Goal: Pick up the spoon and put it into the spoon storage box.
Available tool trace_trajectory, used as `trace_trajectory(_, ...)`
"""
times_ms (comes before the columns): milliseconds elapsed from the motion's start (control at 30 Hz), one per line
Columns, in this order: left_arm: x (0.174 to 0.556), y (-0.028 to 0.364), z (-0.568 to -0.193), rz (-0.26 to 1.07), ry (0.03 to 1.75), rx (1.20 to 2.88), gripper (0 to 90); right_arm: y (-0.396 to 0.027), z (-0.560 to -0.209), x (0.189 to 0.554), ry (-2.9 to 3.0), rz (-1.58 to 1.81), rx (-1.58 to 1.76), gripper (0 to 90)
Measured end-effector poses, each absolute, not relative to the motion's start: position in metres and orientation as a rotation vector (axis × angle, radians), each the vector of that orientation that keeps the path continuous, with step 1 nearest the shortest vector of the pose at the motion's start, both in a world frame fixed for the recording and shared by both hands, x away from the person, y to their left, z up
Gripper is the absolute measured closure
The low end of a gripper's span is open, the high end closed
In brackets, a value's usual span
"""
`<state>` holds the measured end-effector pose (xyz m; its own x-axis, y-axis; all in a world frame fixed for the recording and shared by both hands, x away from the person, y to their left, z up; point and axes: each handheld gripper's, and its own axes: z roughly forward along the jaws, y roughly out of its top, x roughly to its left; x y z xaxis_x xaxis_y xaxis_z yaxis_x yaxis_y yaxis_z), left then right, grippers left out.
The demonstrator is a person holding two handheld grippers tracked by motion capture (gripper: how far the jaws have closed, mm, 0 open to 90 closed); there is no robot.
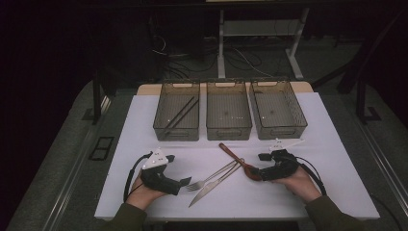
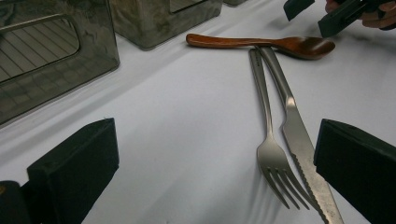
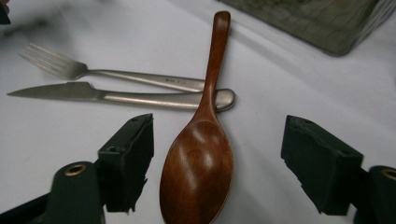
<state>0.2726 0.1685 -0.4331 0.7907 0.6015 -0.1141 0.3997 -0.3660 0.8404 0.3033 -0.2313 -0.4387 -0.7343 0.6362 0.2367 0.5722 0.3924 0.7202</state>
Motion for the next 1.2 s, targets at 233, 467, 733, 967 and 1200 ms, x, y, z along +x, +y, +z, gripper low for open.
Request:
trace_trajectory(233,0.273,0.168,-0.434,0.262,0.738,2.009,0.0,-0.229,-0.443,0.302,2.585,1.257,1.11,36.8)
trace_trajectory(467,0.274,0.168,-0.434,0.263,0.742,2.002,0.0,-0.229,-0.446,0.301,2.616,1.249,1.1,43.7)
trace_trajectory(733,0.274,0.167,-0.435,0.268,0.736,2.011,0.0,-0.228,-0.448,0.299,2.622,1.227,1.093,47.5)
trace_trajectory(967,0.274,0.167,-0.435,0.27,0.735,2.01,0.0,-0.227,-0.449,0.298,2.624,1.223,1.081,48.4)
trace_trajectory(1200,0.274,0.166,-0.435,0.271,0.736,2.01,0.0,-0.224,-0.45,0.296,2.643,1.191,1.048,50.6)
